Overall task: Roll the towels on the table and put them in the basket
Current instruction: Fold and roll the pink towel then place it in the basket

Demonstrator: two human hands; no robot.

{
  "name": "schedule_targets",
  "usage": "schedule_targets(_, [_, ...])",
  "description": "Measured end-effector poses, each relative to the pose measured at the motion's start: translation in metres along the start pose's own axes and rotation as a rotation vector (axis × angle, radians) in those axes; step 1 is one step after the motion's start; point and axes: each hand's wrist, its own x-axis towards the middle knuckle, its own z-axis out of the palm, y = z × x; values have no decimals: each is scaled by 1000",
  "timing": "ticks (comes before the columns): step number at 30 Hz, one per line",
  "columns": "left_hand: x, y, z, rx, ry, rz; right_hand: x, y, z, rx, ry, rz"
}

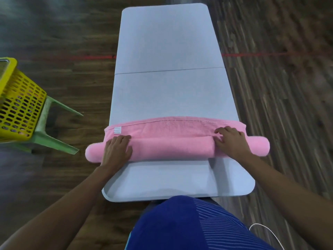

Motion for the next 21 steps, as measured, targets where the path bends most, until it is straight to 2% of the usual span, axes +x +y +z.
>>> schedule_targets(2, [-3,1,5,-4,11,35,-4,0,6,48,38,-55])
schedule_targets(6, [-7,-2,12,115,-186,55,-12,7,20,-126,-141,-179])
schedule_targets(9, [-1,4,2,106,-186,47,-10,6,19,-154,-134,-179])
schedule_targets(10, [2,7,-5,90,-202,51,-7,4,13,-144,-172,-173])
schedule_targets(13, [12,9,-22,2,-336,3,5,0,-5,-55,-426,-110])
schedule_targets(14, [15,6,-22,-17,-326,-32,9,-1,-7,-23,-458,-74])
schedule_targets(16, [19,-1,-19,-61,-142,-118,15,1,-5,-6,-342,2])
schedule_targets(18, [19,-3,-10,-104,22,-116,16,-2,1,16,-81,72])
schedule_targets(20, [20,-2,-1,-79,6,-21,16,-3,8,73,82,48])
schedule_targets(21, [19,-1,1,-42,-51,19,13,0,10,85,60,6])
